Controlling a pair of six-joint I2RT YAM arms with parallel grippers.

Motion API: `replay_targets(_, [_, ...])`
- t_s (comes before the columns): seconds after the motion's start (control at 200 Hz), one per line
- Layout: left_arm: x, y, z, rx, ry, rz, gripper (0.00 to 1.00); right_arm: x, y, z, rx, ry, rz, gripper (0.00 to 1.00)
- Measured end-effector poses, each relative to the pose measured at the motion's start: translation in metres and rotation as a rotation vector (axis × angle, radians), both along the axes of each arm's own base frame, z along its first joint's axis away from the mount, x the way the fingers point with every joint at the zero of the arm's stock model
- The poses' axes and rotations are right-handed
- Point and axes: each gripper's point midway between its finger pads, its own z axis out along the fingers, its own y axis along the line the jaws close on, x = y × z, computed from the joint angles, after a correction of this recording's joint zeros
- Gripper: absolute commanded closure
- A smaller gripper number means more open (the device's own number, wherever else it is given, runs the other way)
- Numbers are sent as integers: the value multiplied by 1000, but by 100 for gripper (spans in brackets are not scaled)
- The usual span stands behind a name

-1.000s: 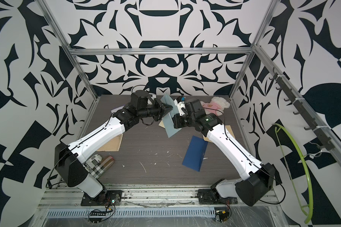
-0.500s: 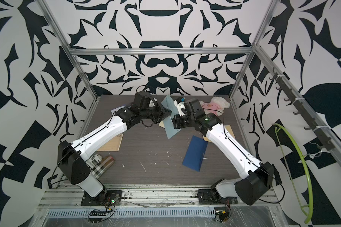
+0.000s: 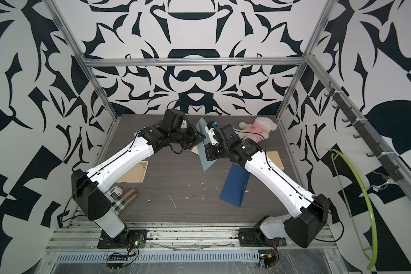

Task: Take the letter paper out of the envelope
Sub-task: Take out the letter paper from the envelope.

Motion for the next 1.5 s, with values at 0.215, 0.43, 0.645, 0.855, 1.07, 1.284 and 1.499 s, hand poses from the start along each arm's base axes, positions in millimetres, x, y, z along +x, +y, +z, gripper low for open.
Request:
replay_targets(0.215, [3, 13, -4, 88, -40, 7, 79, -9, 6, -3, -95, -56, 18, 100])
replay_targets(0.43, [12, 30, -7, 150, -65, 23, 79, -18, 13, -2, -153, -104, 36, 100])
replay_targets(0.645, [20, 47, 2, 221, -114, 36, 78, -20, 14, 0, -193, -148, 28, 100])
replay_targets(0.855, [21, 55, 13, 270, -160, 32, 77, -21, 17, 5, -204, -186, 20, 100])
replay_targets(1.07, [18, 61, 8, 316, -150, 22, 74, -26, 19, 4, -249, -211, 13, 100])
replay_targets(1.284, [15, 59, 3, 324, -121, 1, 62, -23, 13, 1, -284, -219, -13, 100])
replay_targets(1.499, [13, 53, -5, 314, -78, -21, 60, -22, 12, -6, -313, -210, -17, 100])
